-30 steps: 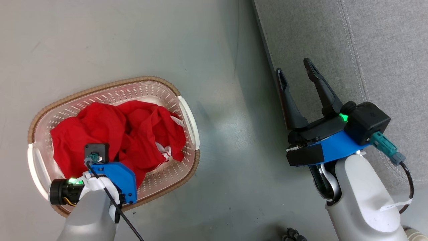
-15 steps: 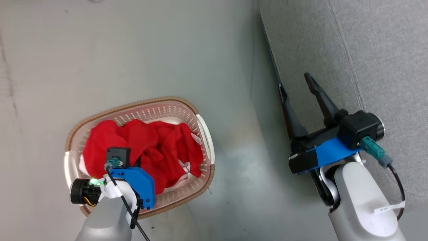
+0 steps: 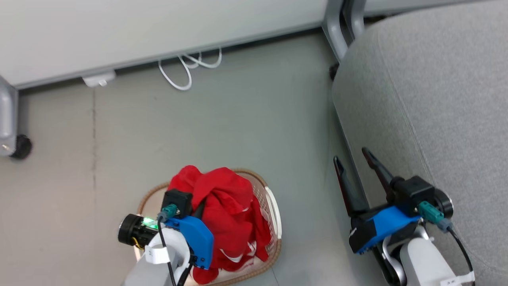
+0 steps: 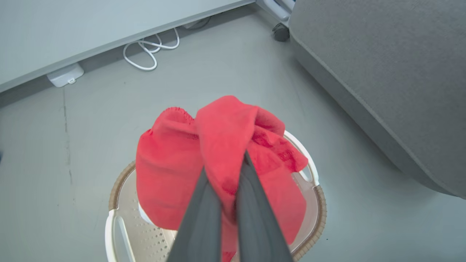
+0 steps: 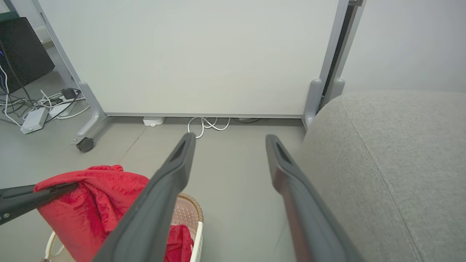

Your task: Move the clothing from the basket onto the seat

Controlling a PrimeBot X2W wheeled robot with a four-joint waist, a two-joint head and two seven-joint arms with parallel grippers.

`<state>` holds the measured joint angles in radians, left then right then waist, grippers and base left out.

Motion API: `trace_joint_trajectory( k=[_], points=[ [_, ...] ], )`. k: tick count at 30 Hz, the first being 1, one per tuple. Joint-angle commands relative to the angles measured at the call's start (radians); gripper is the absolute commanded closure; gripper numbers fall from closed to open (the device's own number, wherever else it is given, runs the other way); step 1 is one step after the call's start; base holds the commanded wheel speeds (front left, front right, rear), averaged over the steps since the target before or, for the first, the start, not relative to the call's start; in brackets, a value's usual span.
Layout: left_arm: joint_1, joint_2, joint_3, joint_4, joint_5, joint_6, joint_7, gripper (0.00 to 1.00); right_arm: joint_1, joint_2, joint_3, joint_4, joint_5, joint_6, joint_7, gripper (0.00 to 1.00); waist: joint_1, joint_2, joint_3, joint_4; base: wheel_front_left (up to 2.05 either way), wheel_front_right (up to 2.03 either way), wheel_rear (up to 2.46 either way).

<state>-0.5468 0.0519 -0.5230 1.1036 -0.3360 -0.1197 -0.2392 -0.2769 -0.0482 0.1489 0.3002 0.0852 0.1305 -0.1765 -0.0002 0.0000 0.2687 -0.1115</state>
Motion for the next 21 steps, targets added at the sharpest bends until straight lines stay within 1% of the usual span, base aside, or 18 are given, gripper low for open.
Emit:
trace_joint_trajectory(
  k=[1,6,11,15,21],
  points=[
    [0.013,-0.002,-0.013,-0.013,-0.007,-0.003,0.0,1.0,0.024,-0.004,-0.003,0.002,0.003,0.0,0.005,0.0,0.0002,0.0,-0.088,0.046,0.0,0.0,0.0],
    [0.03,-0.002,-0.106,-0.087,-0.053,-0.004,-0.006,1.0,0.084,-0.004,-0.004,-0.005,0.014,0.0,0.023,0.0,0.0002,0.0,-0.177,0.064,0.0,0.0,0.0],
    [0.012,-0.002,-0.183,-0.167,-0.108,0.006,-0.011,1.0,0.131,-0.004,-0.004,-0.02,0.019,0.0,0.041,0.0,0.0002,0.0,-0.232,0.072,0.0,0.0,0.0],
    [-0.016,-0.002,-0.248,-0.236,-0.148,0.025,-0.013,1.0,0.157,-0.004,0.003,-0.036,0.021,0.0,0.059,0.0,0.0002,0.0,-0.264,0.07,0.0,0.0,0.0],
    [-0.08,-0.001,-0.322,-0.32,-0.222,0.046,-0.017,1.0,0.176,-0.004,0.011,-0.06,0.017,0.0,0.078,0.0,0.0002,0.0,-0.281,0.069,0.0,0.0,0.0]
  ],
)
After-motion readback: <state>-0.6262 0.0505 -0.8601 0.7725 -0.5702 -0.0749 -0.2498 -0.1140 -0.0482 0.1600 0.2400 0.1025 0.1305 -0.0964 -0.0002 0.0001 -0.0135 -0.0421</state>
